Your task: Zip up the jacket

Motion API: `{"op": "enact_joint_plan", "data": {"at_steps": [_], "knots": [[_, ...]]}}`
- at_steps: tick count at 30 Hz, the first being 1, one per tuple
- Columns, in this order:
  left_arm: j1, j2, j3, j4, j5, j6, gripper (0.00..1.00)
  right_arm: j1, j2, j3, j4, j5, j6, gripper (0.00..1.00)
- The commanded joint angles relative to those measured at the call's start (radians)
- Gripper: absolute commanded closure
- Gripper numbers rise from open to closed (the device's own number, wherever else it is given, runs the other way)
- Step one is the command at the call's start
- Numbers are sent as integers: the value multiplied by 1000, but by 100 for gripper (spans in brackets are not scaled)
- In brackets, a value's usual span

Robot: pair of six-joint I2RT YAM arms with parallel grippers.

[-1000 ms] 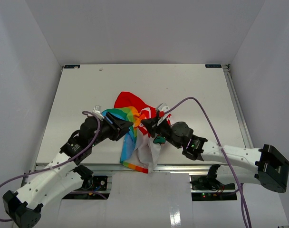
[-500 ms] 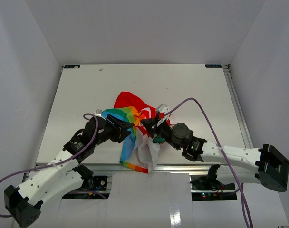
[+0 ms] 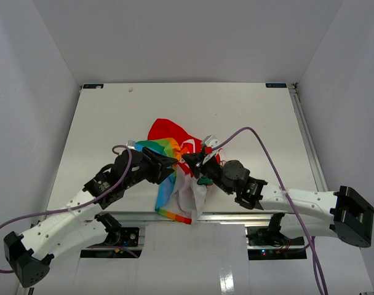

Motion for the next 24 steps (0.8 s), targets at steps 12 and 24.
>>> {"op": "enact_joint_plan", "data": {"at_steps": [12, 24], "knots": [[-19, 133, 76, -32, -85, -84, 55, 28, -32, -13, 70, 23, -15, 92], [-19, 123, 55, -3, -105, -86, 100, 32, -20, -13, 74, -13, -2, 92]]}}
